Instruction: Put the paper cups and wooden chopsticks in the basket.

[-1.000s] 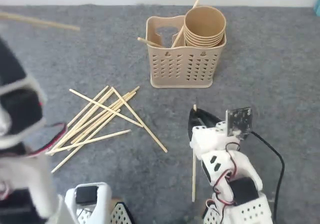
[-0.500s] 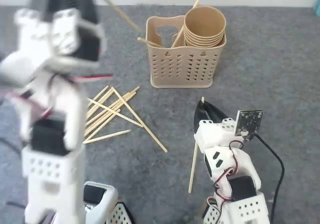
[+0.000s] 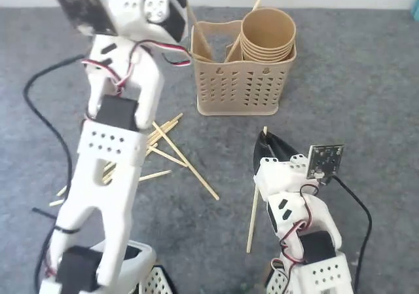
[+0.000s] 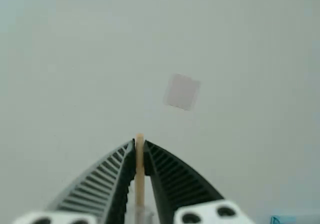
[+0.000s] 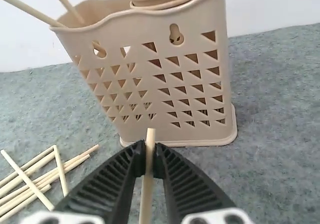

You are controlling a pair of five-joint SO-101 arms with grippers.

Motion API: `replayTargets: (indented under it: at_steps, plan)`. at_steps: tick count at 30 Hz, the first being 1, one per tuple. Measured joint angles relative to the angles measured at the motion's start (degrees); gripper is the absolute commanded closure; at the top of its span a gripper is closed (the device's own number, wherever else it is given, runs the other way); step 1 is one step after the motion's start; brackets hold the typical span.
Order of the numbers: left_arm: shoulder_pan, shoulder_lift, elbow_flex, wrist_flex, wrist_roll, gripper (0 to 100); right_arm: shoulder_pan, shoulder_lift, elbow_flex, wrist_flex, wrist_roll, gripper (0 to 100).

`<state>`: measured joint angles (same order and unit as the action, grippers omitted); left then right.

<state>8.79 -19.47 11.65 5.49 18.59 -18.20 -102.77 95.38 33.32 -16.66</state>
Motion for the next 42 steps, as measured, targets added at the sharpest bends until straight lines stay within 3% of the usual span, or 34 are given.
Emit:
replayTargets:
  at_steps: [2,7,16,20,27,30,32,38,42]
  plan:
    - [0.3,1.0,0.0,-0.8,0.0,95,0.0,0.0,0.0,0.0,0.0,99.1]
    - [0.4,4.3,0.4,-0.8,0.0,74,0.0,0.0,0.0,0.0,0.0,99.1]
    - [-0.4,0.4,0.7,8.4,-0.3,73,0.0,0.0,0.0,0.0,0.0,99.1]
    - [-4.5,-9.1,0.7,18.1,-0.3,73,0.6,0.0,0.0,0.0,0.0,99.1]
    - [-17.1,-29.3,1.7,46.0,-0.3,73,0.5,0.0,0.0,-0.4,1.1,99.1]
    - [-20.9,-37.5,7.8,54.9,-0.3,73,0.5,0.0,-0.2,-2.5,1.1,99.1]
    - [-23.0,-42.6,14.5,55.7,1.5,73,0.5,0.0,-0.4,-3.7,1.1,99.1]
    - [-27.0,-60.5,41.2,50.9,4.9,73,0.5,0.0,-5.5,-4.7,1.1,99.1]
    - [-27.2,-68.9,57.1,46.9,4.9,73,0.5,0.0,-8.4,-11.2,1.1,99.1]
